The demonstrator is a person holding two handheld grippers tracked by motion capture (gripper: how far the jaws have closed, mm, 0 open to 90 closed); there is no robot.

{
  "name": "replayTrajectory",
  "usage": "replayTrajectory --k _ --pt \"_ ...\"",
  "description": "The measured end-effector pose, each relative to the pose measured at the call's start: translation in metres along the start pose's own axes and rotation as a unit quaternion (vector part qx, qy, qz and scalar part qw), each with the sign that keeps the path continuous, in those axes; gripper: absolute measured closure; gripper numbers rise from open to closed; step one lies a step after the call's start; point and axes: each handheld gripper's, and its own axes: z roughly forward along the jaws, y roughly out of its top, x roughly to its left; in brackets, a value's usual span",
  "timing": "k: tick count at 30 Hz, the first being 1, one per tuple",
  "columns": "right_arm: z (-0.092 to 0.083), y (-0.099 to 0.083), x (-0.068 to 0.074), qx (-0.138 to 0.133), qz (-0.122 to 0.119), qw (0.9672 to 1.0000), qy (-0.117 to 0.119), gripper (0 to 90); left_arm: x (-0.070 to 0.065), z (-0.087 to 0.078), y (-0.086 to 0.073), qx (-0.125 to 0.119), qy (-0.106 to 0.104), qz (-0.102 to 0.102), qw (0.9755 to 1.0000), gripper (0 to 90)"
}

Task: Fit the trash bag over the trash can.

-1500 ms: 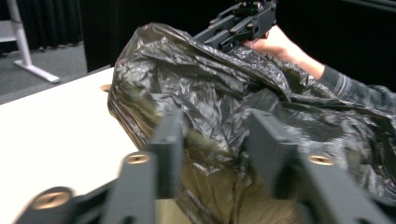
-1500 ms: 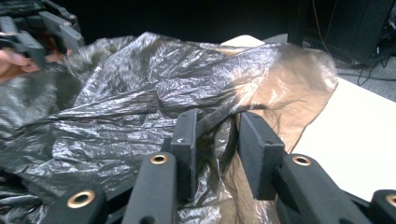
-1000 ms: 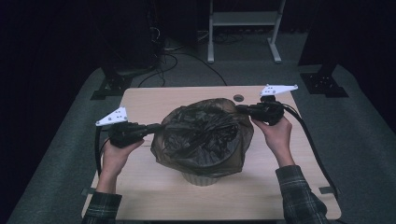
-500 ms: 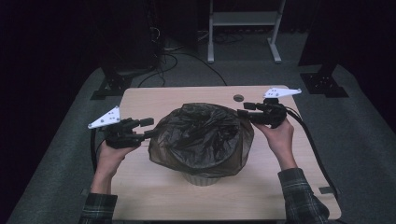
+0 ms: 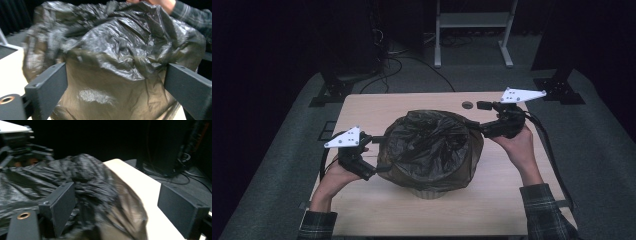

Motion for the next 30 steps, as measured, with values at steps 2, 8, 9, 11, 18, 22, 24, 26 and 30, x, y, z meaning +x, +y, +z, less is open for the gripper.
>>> replayTrajectory --k 2,8,9,11,18,22,24,26,30 --pt "0.002 0.005 0.005 0.013 -0.012 0.9998 0.008 12.7 -0.001 0.005 0.000 0.007 0.001 0.005 1.0000 1.2" --pt "0.009 0.017 0.022 0.064 -0.062 0.9950 0.045 10.4 -0.003 0.026 -0.004 0.041 0.006 0.010 0.9991 0.0" --pt "0.011 0.018 0.024 0.074 -0.069 0.9935 0.052 10.1 -0.002 0.028 -0.004 0.041 0.007 0.011 0.9991 0.0" --pt "0.016 0.019 0.028 0.092 -0.081 0.9907 0.060 10.0 -0.002 0.030 -0.004 0.040 0.008 0.010 0.9991 0.0" --pt "0.047 0.020 0.039 0.187 -0.108 0.9736 0.074 9.1 -0.002 0.033 -0.003 0.035 0.007 0.012 0.9993 0.0" --pt "0.064 0.016 0.044 0.253 -0.122 0.9575 0.067 7.6 -0.002 0.036 -0.003 0.031 0.007 0.013 0.9994 0.0" --pt "0.069 0.014 0.046 0.279 -0.124 0.9502 0.062 7.2 -0.002 0.038 -0.003 0.031 0.006 0.013 0.9994 0.0" --pt "0.075 0.012 0.046 0.310 -0.115 0.9413 0.066 6.5 -0.001 0.038 -0.003 0.031 0.005 0.014 0.9994 0.0" --pt "0.079 0.013 0.048 0.352 -0.116 0.9271 0.058 6.4 -0.001 0.039 -0.003 0.031 0.006 0.012 0.9994 0.0"
